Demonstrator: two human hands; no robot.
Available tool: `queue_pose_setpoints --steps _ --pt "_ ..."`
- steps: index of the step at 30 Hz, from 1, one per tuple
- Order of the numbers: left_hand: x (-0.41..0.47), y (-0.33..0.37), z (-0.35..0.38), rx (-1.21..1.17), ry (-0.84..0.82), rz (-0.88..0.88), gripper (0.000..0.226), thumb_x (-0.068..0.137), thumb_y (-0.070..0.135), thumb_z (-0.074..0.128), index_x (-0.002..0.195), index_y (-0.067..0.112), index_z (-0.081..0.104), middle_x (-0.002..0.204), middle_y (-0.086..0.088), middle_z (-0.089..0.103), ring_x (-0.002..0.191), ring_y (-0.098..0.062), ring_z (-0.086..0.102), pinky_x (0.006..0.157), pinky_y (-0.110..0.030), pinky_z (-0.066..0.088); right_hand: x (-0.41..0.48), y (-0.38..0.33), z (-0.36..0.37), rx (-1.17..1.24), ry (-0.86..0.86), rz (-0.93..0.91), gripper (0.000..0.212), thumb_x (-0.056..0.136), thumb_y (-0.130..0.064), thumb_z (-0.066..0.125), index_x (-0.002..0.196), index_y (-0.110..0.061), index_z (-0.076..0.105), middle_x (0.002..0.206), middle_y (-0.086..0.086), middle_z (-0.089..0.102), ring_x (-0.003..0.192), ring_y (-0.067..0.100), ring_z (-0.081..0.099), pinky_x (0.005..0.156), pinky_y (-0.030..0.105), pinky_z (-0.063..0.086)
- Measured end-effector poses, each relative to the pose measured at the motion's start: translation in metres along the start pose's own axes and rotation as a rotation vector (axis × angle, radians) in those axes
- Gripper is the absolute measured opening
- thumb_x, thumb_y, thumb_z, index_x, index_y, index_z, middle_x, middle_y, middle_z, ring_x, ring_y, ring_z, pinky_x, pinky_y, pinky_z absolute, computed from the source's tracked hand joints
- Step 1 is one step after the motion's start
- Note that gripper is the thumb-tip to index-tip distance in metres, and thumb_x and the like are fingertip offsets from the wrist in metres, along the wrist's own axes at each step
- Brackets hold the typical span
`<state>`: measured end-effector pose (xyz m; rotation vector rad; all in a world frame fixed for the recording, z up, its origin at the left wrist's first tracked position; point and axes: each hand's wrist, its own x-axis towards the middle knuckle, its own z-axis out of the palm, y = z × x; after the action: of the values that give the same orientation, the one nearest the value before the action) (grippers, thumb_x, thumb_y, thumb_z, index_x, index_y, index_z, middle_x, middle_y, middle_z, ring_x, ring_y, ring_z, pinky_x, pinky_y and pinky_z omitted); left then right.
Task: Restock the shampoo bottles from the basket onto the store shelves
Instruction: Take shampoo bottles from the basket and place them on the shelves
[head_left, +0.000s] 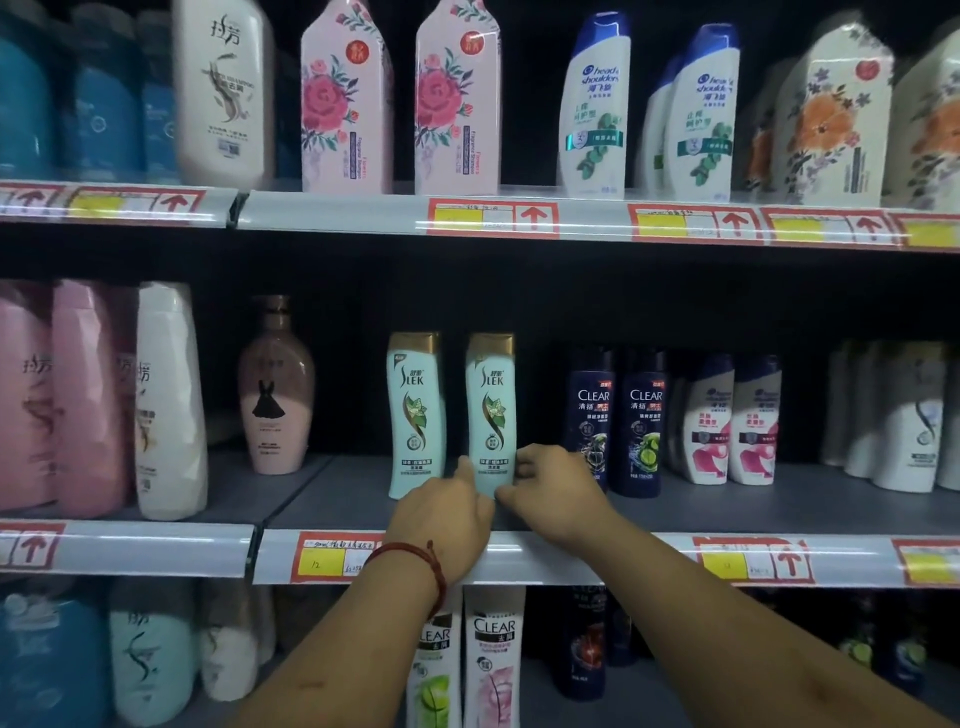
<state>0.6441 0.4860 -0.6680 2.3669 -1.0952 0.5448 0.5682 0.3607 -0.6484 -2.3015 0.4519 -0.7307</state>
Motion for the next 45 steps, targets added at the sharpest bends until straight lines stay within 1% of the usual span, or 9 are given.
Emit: queue_pose_setpoints --steps 11,18,22,26,29,33,37,40,45 --pt "-0.003 0.002 -0.003 0.016 -0.021 -0.019 0.054 0.102 0.034 0.032 0.152 0.015 0.026 0.114 -0.011 0.064 0.101 -0.027 0.059 0.075 -0.032 0.042 0.001 0.001 -0.002 -0.009 -0.014 0.009 0.034 0.078 -0.017 0.069 0.113 -0.016 0.07 0.106 -0.005 0.075 0.096 0.012 0.071 0.088 0.036 0.059" --pt "-0.002 0.0 -0.002 0.003 -0.042 -0.003 0.052 0.101 0.034 0.033 0.149 0.014 0.028 0.11 -0.011 0.064 0.089 -0.024 0.054 0.07 -0.031 0.04 -0.002 -0.003 -0.002 -0.027 -0.009 -0.009 0.032 0.081 -0.014 0.069 0.113 -0.012 0.07 0.108 -0.001 0.075 0.097 0.013 0.07 0.088 0.032 0.059" --pt "-0.005 -0.001 -0.005 -0.169 0.027 -0.017 0.028 0.094 0.035 0.041 0.11 0.017 0.054 0.097 -0.006 0.066 0.085 -0.023 0.06 0.071 -0.034 0.051 -0.008 -0.008 -0.006 -0.061 0.13 0.005 0.017 0.087 -0.011 0.063 0.101 -0.007 0.071 0.096 0.004 0.074 0.086 0.015 0.068 0.06 0.009 0.048" --pt "-0.017 -0.016 -0.023 -0.308 0.342 -0.023 0.013 0.09 0.028 0.053 0.085 0.018 0.06 0.075 0.0 0.066 0.069 -0.019 0.062 0.063 -0.036 0.055 -0.016 -0.019 -0.007 -0.064 0.26 -0.045 0.01 0.088 -0.013 0.062 0.094 -0.011 0.069 0.085 0.006 0.071 0.077 0.017 0.069 0.069 0.029 0.059" --pt "-0.013 -0.049 -0.043 -0.357 0.414 -0.128 0.015 0.091 0.023 0.059 0.104 0.016 0.056 0.097 -0.003 0.064 0.087 -0.018 0.063 0.072 -0.028 0.053 -0.017 -0.038 0.003 -0.025 0.201 -0.146 0.014 0.089 -0.012 0.061 0.099 -0.013 0.071 0.087 0.002 0.071 0.081 0.015 0.07 0.078 0.033 0.061" --pt "-0.008 -0.086 -0.042 -0.304 0.168 -0.211 0.05 0.093 0.028 0.059 0.139 0.015 0.044 0.133 -0.01 0.059 0.117 -0.025 0.058 0.1 -0.038 0.048 -0.015 -0.065 0.031 -0.019 0.067 -0.105 0.027 0.088 -0.016 0.065 0.114 -0.009 0.069 0.11 0.005 0.071 0.103 0.02 0.067 0.091 0.032 0.056" --pt "-0.013 -0.087 -0.031 -0.049 0.104 -0.103 0.048 0.102 0.031 0.039 0.149 0.028 0.036 0.129 -0.006 0.063 0.111 -0.026 0.06 0.087 -0.035 0.048 -0.012 -0.076 0.055 -0.071 0.046 0.015 0.008 0.087 -0.016 0.067 0.081 -0.013 0.062 0.096 0.008 0.067 0.091 0.023 0.066 0.069 0.026 0.049" --pt "-0.014 -0.089 -0.031 -0.007 0.119 -0.093 0.049 0.103 0.032 0.035 0.152 0.034 0.031 0.128 -0.007 0.063 0.109 -0.028 0.059 0.081 -0.033 0.045 -0.006 -0.078 0.055 -0.034 0.102 0.132 0.011 0.086 -0.015 0.067 0.092 -0.005 0.068 0.099 0.01 0.069 0.092 0.024 0.066 0.067 0.027 0.051" --pt "-0.015 -0.09 -0.033 0.004 0.086 -0.045 0.047 0.104 0.031 0.032 0.15 0.038 0.034 0.128 0.0 0.064 0.108 -0.023 0.061 0.081 -0.032 0.047 0.002 -0.07 0.054 -0.001 0.103 0.17 0.011 0.081 -0.012 0.067 0.077 -0.002 0.066 0.088 0.01 0.071 0.081 0.025 0.066 0.056 0.026 0.051"
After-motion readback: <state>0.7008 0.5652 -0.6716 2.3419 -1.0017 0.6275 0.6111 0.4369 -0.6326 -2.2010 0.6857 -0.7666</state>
